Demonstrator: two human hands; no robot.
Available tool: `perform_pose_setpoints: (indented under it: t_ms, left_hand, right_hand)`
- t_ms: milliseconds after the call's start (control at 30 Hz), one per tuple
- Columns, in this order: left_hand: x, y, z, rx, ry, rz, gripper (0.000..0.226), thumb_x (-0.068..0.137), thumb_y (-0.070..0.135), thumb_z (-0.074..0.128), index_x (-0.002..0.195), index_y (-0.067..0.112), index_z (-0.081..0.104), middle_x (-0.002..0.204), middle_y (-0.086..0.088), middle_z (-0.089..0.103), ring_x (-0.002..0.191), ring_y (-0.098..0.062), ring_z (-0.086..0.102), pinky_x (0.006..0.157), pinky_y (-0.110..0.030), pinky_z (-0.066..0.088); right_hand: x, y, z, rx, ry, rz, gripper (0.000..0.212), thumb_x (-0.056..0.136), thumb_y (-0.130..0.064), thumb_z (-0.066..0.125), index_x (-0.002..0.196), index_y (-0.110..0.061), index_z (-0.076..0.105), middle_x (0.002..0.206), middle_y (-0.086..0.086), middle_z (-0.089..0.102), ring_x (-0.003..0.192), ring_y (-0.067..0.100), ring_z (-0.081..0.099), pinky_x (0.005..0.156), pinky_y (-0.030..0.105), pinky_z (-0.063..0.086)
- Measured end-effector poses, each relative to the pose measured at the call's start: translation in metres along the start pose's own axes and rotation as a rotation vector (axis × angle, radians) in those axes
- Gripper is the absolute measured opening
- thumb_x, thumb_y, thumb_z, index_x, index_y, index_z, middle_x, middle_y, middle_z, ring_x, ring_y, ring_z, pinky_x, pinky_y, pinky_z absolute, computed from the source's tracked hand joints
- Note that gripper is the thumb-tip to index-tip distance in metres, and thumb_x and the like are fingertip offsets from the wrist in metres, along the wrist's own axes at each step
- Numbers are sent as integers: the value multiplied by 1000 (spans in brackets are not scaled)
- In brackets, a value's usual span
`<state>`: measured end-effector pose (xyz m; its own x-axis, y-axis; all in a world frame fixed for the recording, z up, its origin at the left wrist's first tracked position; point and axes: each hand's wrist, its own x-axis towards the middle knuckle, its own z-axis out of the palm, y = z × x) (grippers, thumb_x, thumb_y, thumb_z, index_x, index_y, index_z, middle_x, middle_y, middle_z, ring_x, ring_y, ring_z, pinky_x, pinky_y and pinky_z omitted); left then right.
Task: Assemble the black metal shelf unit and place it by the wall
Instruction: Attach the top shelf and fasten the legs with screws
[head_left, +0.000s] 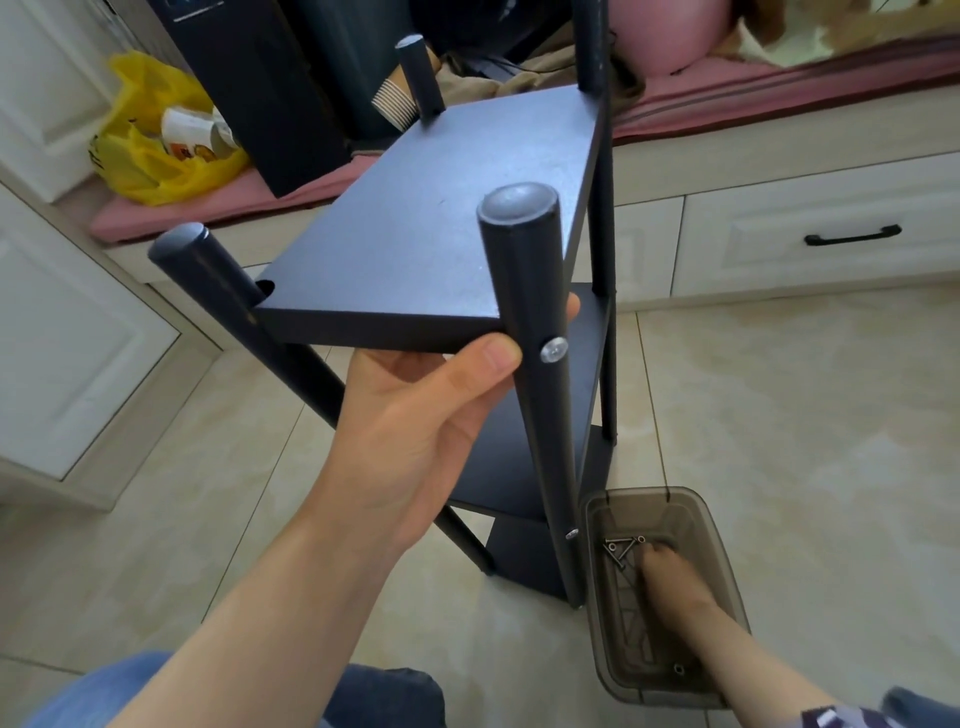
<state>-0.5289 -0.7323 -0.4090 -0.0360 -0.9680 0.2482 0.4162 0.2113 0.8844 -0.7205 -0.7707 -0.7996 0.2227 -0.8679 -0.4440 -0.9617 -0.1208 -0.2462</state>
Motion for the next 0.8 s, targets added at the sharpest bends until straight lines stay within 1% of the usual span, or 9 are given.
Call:
perform_pose_setpoints:
  t_ms: [100, 167, 267, 400, 467, 567, 667, 733, 800]
  left_hand:
    - [1, -1, -1, 1, -1, -2, 48, 76, 13, 77, 121, 6, 60, 107, -8, 76, 111, -36, 69, 93, -36, 55]
    - [1, -3, -3, -1, 18, -4, 40, 75, 5, 80, 113, 11, 71, 108, -11, 76, 112, -37, 69, 93, -38, 55]
    - [1, -5, -4, 2, 24, -20, 33, 78, 4, 70, 109, 14, 76, 110, -14, 75, 113, -38, 68, 95, -40, 55]
    - [0, -1, -6, -1, 31, -30, 35, 77, 7, 73, 110, 20, 76, 124, -20, 68, 122, -44, 61, 105, -49, 51]
    - [-1, 0, -5, -18, 37, -30, 40, 77, 8, 75, 115, 16, 73, 129, -24, 65, 123, -45, 59, 107, -52, 48]
    - [-2, 2, -3, -38, 39, -35, 43, 76, 7, 77, 117, 14, 71, 131, -26, 63, 124, -45, 59, 108, -54, 47]
    - [-3, 2, -4, -41, 41, -47, 46, 77, 2, 77, 121, 9, 67, 130, -26, 63, 123, -44, 60, 106, -53, 48]
    - [-3, 3, -4, -38, 43, -55, 51, 78, 2, 74, 128, 4, 61, 130, -25, 63, 123, -42, 61, 106, -53, 49]
    - [-3, 3, -4, -27, 41, -52, 55, 79, 3, 72, 132, 1, 58, 130, -24, 64, 122, -40, 61, 105, -51, 50]
  right_hand:
    - [-7, -4, -10, 52, 19, -17, 35, 100, -5, 40, 134, -9, 50, 132, 10, 60, 120, 24, 59, 95, 29, 46]
    - [-12, -6, -18, 76, 41, -35, 28, 100, -9, 45, 124, -12, 58, 125, 8, 64, 114, 22, 62, 91, 27, 47]
    - [-19, -11, -38, 117, 79, -7, 19, 95, -10, 51, 110, -16, 61, 110, 4, 68, 97, 20, 65, 79, 27, 51]
    - [-35, -30, -100, 235, 197, -9, 7, 98, -10, 40, 97, -11, 47, 99, 17, 65, 94, 37, 62, 69, 37, 39]
    - [-53, -39, -142, 329, 288, -36, 17, 102, -15, 35, 89, -11, 44, 87, 16, 58, 89, 37, 60, 72, 39, 40]
    - [-91, -60, -210, 435, 381, -141, 27, 105, -17, 33, 84, -9, 48, 79, 11, 51, 76, 26, 49, 71, 34, 37]
    - [-132, -86, -277, 760, 437, -227, 38, 104, -15, 34, 67, -13, 42, 62, 6, 46, 62, 21, 41, 62, 36, 32]
    - [-158, -99, -314, 981, 406, -268, 37, 106, -24, 34, 72, -13, 43, 57, 4, 49, 58, 21, 42, 58, 34, 36]
    - [-181, -109, -341, 1094, 336, -288, 32, 106, -34, 37, 84, -12, 45, 68, 6, 66, 63, 21, 57, 60, 30, 46]
